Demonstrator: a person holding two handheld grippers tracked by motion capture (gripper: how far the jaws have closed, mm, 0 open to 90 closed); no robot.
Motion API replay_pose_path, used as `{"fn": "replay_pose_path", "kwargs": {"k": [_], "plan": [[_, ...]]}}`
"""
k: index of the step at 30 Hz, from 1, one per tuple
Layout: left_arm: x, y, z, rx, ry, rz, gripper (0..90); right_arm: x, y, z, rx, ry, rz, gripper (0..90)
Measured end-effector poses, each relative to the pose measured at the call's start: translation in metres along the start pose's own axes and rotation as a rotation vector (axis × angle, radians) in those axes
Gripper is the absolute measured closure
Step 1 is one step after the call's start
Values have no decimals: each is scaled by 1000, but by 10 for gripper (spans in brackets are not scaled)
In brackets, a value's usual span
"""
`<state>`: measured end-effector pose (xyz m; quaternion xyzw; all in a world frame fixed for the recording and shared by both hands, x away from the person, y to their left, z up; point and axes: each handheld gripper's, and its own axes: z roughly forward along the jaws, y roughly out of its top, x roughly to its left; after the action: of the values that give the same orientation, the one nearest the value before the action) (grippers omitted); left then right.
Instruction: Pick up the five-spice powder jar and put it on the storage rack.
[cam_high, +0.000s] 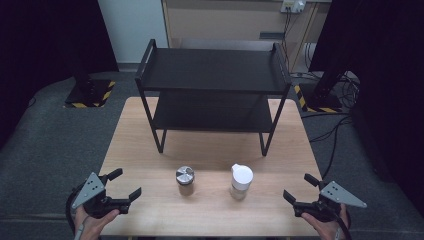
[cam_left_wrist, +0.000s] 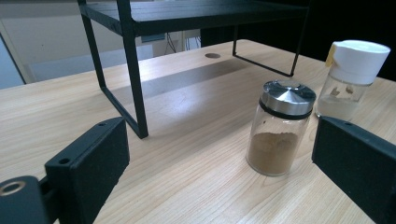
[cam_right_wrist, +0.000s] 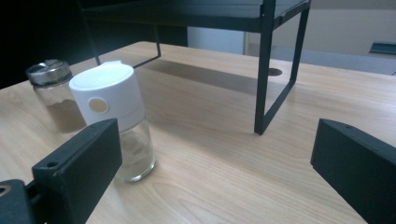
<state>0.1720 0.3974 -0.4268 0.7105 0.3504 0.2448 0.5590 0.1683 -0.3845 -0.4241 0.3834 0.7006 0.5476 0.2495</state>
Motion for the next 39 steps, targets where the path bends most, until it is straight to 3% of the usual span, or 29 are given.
{"fn": "replay_pose_path", "kwargs": {"k": [11, 18, 29, 32, 39], "plan": [[3, 0, -4, -1, -12, 7, 26, -16, -1, -5, 17, 70, -25, 23], [5, 3, -3, 30, -55, 3, 27, -18, 0, 0, 41, 122, -38, 28], [7, 4, -3, 39, -69, 1, 28, -17, 0, 1, 41, 129, -44, 28], [6, 6, -4, 46, -65, 20, 32, -17, 1, 2, 43, 133, -42, 30], [9, 14, -5, 50, -75, 8, 25, -17, 1, 3, 43, 139, -41, 30]]}}
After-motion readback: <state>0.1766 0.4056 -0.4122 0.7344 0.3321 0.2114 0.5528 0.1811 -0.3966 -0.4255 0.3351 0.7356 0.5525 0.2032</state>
